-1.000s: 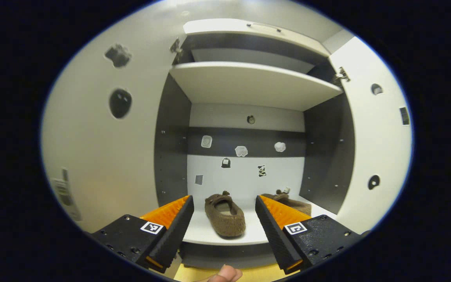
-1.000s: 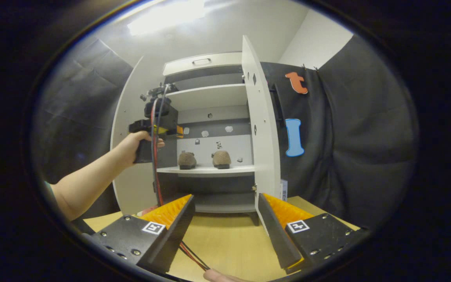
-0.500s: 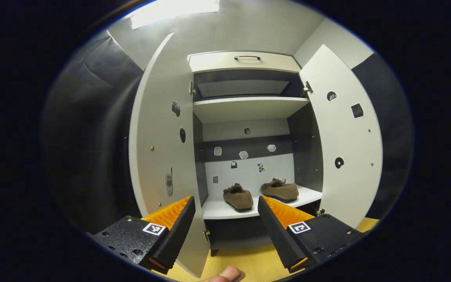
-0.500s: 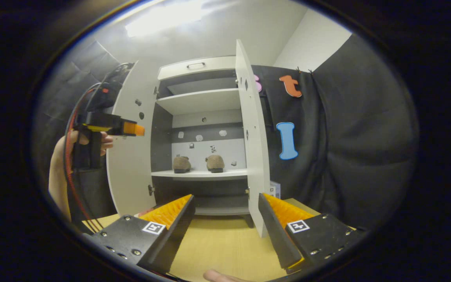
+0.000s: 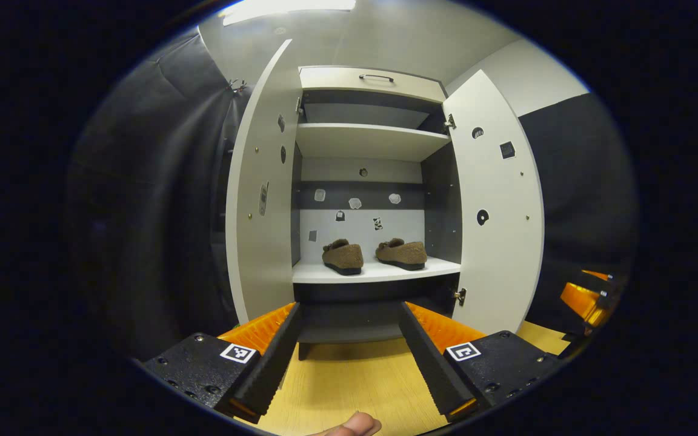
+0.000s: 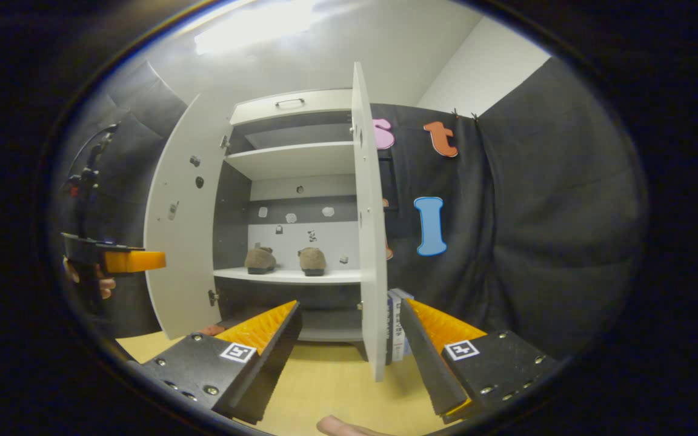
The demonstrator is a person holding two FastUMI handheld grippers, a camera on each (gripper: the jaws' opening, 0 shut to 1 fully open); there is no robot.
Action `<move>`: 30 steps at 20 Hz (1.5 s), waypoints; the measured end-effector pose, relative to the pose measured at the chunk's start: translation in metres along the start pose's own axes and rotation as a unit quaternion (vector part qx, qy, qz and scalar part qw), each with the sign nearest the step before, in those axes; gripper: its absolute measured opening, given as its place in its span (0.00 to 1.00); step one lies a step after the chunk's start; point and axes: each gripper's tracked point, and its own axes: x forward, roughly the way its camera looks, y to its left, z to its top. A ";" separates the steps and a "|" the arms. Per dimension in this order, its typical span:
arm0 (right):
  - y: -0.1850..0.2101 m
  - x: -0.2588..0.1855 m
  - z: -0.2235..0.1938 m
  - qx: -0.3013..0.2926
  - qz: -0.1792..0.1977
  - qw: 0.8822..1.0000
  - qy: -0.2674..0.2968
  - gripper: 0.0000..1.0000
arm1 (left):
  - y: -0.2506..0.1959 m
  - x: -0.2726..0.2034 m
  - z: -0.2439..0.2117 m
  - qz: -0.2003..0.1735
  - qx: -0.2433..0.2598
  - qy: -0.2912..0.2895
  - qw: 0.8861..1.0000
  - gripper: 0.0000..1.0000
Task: Grab one shoe with the right hand and put it into the shoe cabinet, grab the other shoe with the left hand and put it into the shoe cabinet; then close the right door with the right hand and the left door with the left hand.
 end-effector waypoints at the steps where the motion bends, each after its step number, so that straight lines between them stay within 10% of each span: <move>1: -0.011 0.005 0.005 -0.004 -0.001 1.000 0.005 0.97 | -0.001 -0.004 -0.006 -0.001 -0.002 0.001 1.000 0.98; 14: -0.174 0.145 0.101 -0.006 -0.017 0.998 0.057 0.97 | -0.036 -0.028 -0.005 -0.076 0.002 -0.041 0.996 0.98; 30: -0.097 0.195 0.127 -0.007 0.067 0.994 0.081 0.98 | 0.003 -0.047 0.006 -0.054 -0.003 -0.052 0.997 0.98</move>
